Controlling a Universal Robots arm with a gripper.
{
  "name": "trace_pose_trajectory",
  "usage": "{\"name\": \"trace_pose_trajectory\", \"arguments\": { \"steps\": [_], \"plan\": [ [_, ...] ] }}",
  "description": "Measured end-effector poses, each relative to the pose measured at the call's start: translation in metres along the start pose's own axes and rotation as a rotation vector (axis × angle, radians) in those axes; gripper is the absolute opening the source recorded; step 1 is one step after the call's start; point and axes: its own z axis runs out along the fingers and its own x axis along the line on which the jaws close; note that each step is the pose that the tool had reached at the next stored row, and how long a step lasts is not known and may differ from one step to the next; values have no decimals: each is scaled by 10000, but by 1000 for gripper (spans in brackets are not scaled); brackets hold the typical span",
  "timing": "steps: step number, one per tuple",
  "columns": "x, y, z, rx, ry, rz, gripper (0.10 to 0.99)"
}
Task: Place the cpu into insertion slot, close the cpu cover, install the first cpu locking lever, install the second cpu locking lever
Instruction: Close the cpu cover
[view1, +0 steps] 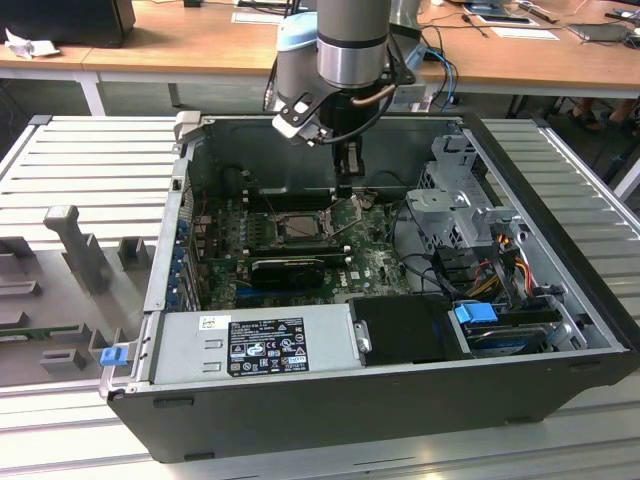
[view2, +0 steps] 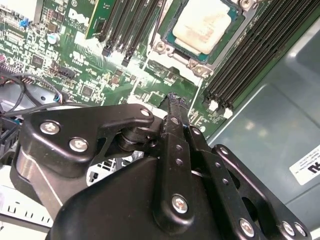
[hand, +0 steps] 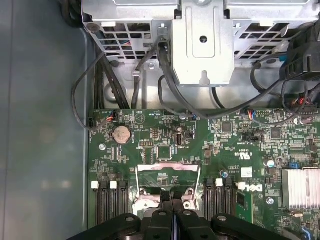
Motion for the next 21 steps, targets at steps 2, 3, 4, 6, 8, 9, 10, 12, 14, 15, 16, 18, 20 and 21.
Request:
{"name": "trace_pose_trajectory", "arguments": {
  "steps": [2,3,4,6,8,9,10,12,14,15,16,18,20,21],
  "plan": [
    [0,28,2,0,0,-2,106],
    [1,48,4,0,0,-3,106],
    [1,68,5,0,1,-5,106],
    [2,97,8,-1,2,-5,106],
    [2,123,9,0,1,-6,106],
    [2,138,11,0,1,-7,106],
    [2,154,12,0,1,-8,106],
    [3,183,14,0,1,-9,106],
    [4,213,16,0,1,-10,106],
    [4,238,18,0,2,-11,106],
    [5,255,19,0,2,-11,106],
    [5,281,21,0,2,-11,106],
    [6,306,23,0,2,-12,106],
    [9,321,24,1,1,-12,106]
  ]
}}
